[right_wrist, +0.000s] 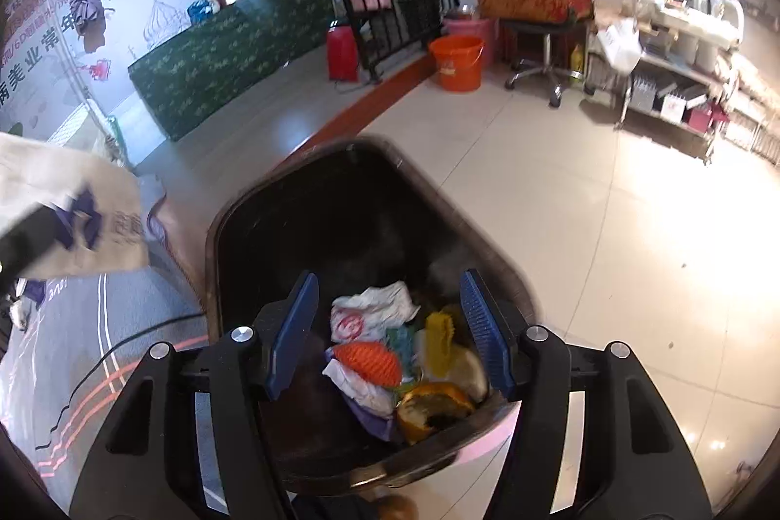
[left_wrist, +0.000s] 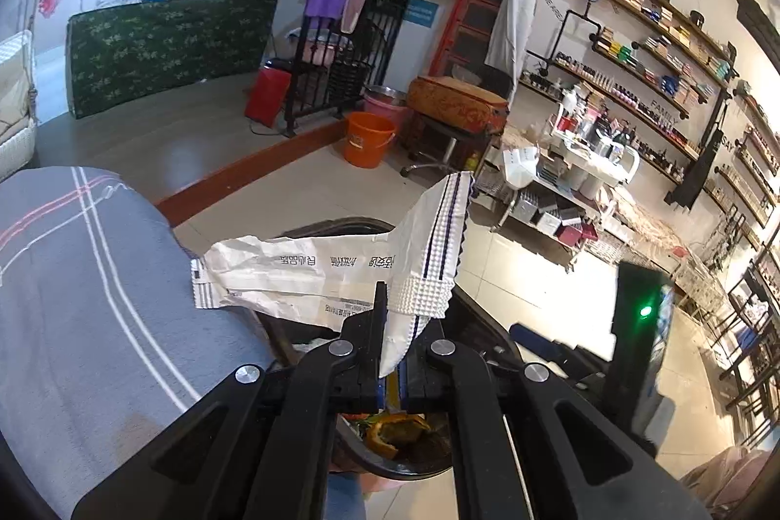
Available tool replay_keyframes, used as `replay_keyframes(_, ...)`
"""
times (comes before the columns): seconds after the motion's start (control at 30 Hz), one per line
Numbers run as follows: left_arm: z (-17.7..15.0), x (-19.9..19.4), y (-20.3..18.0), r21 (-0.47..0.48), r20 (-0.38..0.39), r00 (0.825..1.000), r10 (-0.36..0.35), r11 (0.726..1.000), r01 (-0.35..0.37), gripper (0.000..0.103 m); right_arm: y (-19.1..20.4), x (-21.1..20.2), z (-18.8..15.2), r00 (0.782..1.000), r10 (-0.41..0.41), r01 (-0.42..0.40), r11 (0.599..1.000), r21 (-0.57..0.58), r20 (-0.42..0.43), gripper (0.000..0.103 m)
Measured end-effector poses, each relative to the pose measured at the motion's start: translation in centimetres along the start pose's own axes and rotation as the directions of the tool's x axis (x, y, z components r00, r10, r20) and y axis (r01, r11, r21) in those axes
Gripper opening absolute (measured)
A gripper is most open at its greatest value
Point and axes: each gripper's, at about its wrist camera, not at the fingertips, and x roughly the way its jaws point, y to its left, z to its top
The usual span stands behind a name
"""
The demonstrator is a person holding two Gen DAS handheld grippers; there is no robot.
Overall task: Collect trash
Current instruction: 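Carry the orange peel and wrapper packet over the black bin and open both tools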
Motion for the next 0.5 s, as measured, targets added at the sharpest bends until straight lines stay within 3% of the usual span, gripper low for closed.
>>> replay_keyframes(0.5,-1.7,5.5,-2.3,0.035,-0.158,0.985,-0.062,0.997,0.068,0.004,-4.5,-2.7,2.0,0.994,-0.080,0.073,0.992,0.101,0.071,0.062)
